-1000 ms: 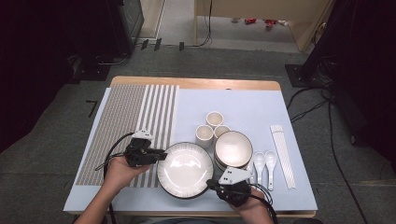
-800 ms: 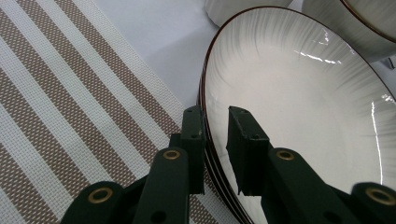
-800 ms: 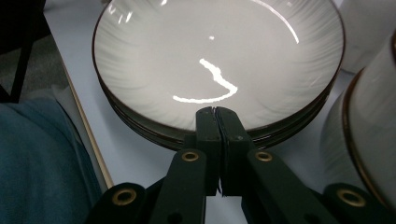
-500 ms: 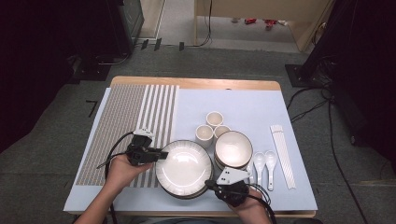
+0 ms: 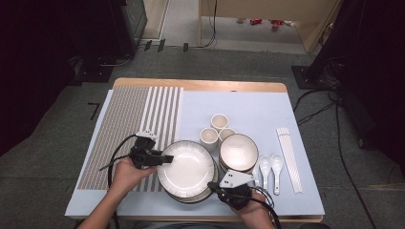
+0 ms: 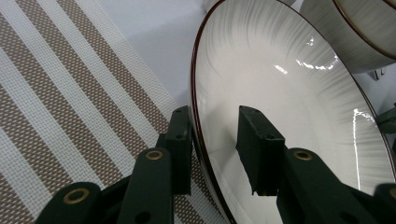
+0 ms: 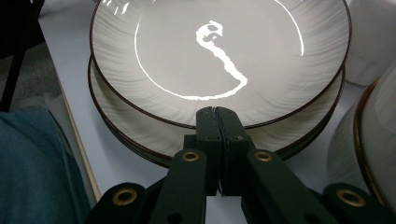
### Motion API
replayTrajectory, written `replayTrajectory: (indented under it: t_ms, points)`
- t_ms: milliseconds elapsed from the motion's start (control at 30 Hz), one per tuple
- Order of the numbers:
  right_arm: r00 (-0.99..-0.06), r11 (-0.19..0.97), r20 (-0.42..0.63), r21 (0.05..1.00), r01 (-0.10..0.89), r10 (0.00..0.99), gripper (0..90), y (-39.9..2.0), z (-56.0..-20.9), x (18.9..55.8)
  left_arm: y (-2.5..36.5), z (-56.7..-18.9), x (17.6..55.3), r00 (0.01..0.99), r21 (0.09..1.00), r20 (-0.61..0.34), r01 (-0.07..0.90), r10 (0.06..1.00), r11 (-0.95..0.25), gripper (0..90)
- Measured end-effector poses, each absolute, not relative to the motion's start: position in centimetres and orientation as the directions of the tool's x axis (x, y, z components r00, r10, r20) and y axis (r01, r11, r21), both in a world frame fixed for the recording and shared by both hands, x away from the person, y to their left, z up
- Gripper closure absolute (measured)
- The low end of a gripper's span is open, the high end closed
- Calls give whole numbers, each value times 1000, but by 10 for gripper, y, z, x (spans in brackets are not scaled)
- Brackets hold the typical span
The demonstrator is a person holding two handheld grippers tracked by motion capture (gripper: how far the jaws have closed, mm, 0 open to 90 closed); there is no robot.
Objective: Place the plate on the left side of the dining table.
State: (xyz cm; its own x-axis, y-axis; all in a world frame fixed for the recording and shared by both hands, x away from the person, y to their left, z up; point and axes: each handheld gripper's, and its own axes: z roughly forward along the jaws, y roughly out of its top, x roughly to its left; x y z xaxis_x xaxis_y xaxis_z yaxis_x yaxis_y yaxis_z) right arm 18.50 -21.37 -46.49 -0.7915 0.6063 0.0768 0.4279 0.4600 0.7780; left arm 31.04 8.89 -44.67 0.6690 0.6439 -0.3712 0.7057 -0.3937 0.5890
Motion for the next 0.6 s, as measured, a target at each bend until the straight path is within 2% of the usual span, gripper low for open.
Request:
replayTrajectory:
  t_ms: [233, 433, 600]
  points:
    - [-793, 471, 54, 779, 414, 607, 873, -207, -469, 187, 90, -448, 312, 649, 592, -424, 726, 632, -349, 614]
    - [-789, 460, 57, 786, 413, 611, 862, -206, -472, 189, 92, -447, 313, 647, 609, -435, 724, 627, -324, 627]
    - [-788, 460, 50, 788, 409, 613, 844, -205, -473, 191, 94, -446, 309, 672, 647, -407, 691, 619, -324, 631]
